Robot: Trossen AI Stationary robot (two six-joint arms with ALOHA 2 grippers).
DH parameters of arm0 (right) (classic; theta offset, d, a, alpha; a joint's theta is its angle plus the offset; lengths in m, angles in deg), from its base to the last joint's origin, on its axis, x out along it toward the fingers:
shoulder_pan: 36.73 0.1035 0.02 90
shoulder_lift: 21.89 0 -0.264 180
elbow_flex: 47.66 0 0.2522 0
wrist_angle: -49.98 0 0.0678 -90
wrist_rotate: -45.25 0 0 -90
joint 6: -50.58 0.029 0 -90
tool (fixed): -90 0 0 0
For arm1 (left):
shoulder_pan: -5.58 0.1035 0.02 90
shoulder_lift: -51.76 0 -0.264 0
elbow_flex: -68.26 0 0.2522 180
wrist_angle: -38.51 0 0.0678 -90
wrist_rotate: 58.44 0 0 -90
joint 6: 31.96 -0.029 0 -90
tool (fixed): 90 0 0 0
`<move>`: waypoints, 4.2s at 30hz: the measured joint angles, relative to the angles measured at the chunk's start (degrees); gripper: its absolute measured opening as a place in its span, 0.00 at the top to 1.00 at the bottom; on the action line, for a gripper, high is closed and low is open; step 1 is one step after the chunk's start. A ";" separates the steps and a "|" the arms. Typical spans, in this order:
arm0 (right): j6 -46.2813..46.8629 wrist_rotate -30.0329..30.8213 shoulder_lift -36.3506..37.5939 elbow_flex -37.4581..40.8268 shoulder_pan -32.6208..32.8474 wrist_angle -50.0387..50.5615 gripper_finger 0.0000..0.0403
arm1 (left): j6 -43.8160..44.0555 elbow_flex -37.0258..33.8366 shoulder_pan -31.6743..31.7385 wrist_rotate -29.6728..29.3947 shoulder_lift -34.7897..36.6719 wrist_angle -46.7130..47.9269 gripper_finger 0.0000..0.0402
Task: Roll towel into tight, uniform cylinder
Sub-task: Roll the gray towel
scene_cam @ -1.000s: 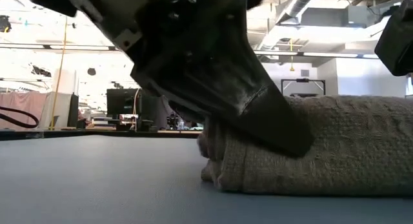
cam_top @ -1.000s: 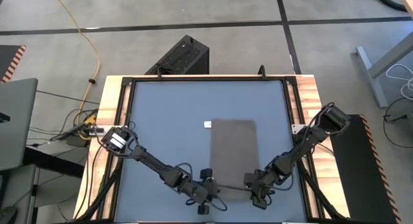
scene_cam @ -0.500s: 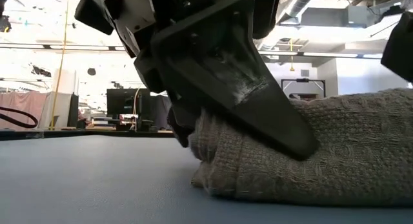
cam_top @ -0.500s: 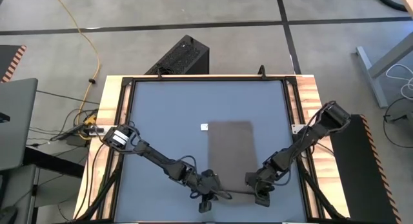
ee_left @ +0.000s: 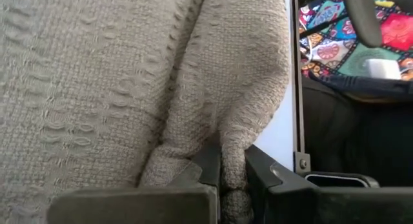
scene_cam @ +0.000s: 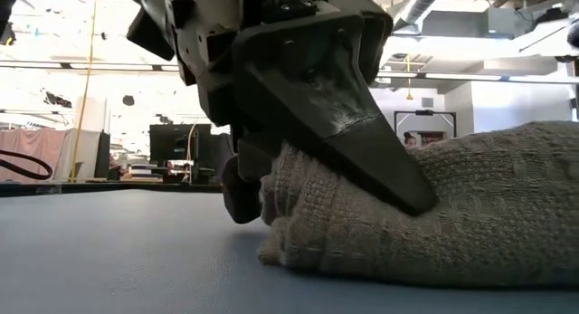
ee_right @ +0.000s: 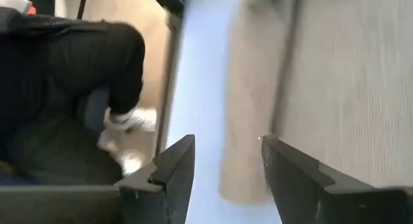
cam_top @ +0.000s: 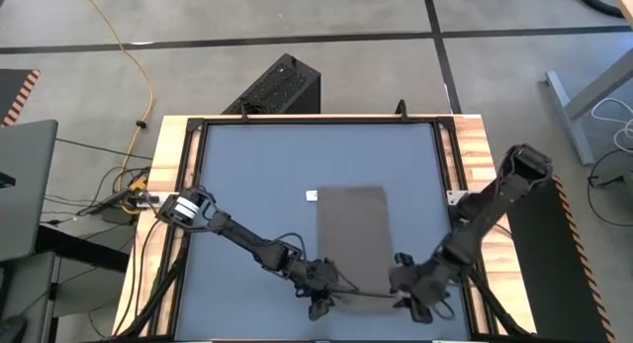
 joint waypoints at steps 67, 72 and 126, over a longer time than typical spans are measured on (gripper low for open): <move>-21.09 -32.12 -22.21 -16.61 -20.21 16.01 0.90 | -9.74 -0.13 -4.41 -3.24 9.19 10.43 0.85; -23.85 -35.52 -21.98 -13.76 -24.63 14.76 0.90 | -20.34 -0.15 -6.71 -15.16 10.16 5.88 0.85; -21.30 -38.56 -22.25 -7.41 -31.52 4.35 0.90 | -27.90 -0.02 -6.38 -30.58 12.89 4.07 0.68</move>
